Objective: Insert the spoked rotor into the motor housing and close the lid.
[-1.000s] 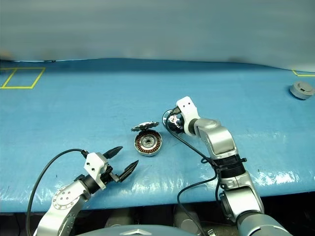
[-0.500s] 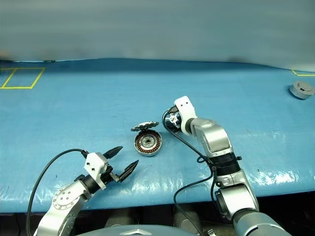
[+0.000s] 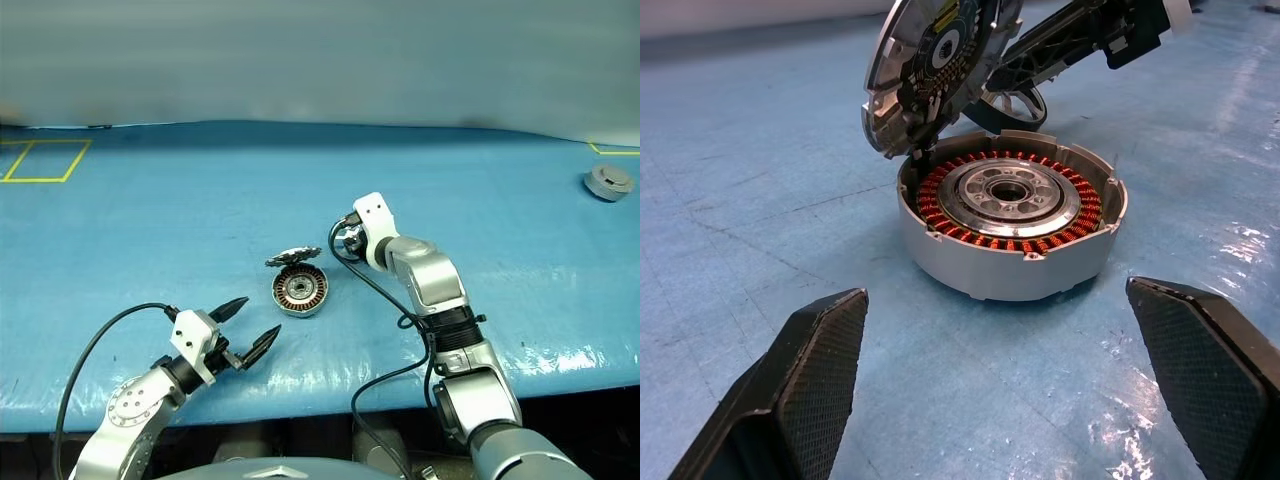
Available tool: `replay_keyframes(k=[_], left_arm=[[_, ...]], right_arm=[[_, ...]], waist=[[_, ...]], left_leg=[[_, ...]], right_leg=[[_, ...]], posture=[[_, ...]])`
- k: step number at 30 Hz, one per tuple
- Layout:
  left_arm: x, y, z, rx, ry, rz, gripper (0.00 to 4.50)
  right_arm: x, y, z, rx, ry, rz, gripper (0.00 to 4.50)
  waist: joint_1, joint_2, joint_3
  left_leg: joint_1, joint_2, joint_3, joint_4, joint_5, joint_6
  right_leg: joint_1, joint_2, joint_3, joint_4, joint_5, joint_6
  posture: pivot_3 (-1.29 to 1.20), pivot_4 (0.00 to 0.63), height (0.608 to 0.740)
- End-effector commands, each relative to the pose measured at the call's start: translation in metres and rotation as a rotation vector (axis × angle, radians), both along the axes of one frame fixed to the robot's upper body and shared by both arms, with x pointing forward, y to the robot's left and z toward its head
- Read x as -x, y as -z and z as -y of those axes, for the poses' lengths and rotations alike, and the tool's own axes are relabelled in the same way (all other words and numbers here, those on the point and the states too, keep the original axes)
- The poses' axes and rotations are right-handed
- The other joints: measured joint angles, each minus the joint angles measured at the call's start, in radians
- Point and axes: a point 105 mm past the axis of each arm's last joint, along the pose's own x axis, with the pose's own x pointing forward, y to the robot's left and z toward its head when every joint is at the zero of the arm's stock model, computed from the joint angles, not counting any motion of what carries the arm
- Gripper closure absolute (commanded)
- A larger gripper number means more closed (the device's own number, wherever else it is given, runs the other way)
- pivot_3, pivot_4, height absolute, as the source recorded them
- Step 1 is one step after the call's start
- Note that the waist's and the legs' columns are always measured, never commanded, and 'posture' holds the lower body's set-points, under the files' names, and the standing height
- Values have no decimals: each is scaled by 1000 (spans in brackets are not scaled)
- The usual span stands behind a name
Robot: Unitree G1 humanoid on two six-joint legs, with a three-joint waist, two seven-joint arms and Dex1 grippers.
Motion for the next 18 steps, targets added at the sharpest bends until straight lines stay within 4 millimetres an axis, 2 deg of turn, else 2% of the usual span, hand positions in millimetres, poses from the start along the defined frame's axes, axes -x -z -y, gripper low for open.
replay_keyframes(k=[1, 5, 7, 12, 14, 15, 16, 18], left_arm=[[-1, -7, 1, 6, -1, 33, 0], [-1, -7, 1, 3, -2, 33, 0], [-1, -7, 0, 1, -1, 32, 0], [0, -7, 0, 0, 11, 28, 0], [-1, -7, 0, 0, 15, 28, 0], [-1, -7, 0, 0, 17, 29, 0], [-1, -7, 1, 1, 18, 29, 0], [-2, -7, 1, 0, 26, 29, 0]], right_arm=[[12, -3, 4, 48, -48, 13, 3154], [25, -18, 16, 127, -110, 63, 3156], [38, -25, 27, 211, -185, 80, 3157], [96, -31, 34, 359, -530, -14, 3159], [122, -32, 31, 373, -693, -60, 3159], [132, -37, 24, 326, -752, -72, 3159], [139, -42, 17, 277, -788, -69, 3159], [137, -55, 3, 198, -795, 3, 3159]], waist=[[4, 0, 0], [13, 1, 1], [19, 2, 2], [26, 4, 5], [25, 4, 5], [24, 3, 6], [22, 3, 6], [18, 2, 6]], left_leg=[[0, 0, 0, 0, 0, 0], [-4, -1, -1, -1, 0, 0], [-4, -1, -1, -1, 0, 0], [-4, -1, -2, -1, 0, 0], [-3, 0, -2, -2, 0, 0], [-3, 0, -2, -2, 0, 0], [-3, 0, -2, -2, 0, 0], [-2, 1, -2, -1, 0, 0]], right_leg=[[0, 0, 0, 0, 0, 0], [-3, 0, 0, -1, 1, 2], [-3, 0, 0, -1, 1, 2], [-4, -1, -1, -2, -1, 0], [-3, 0, -1, -1, -4, -3], [-3, 0, -1, -1, -4, -2], [-3, 0, -1, -1, -5, -2], [-3, 1, -1, -1, -5, -1]], posture=[[0, 150, 740], [0, 150, 740], [0, 150, 740], [0, 150, 740], [0, 150, 740], [0, 150, 740], [0, 150, 740], [0, 150, 740]])
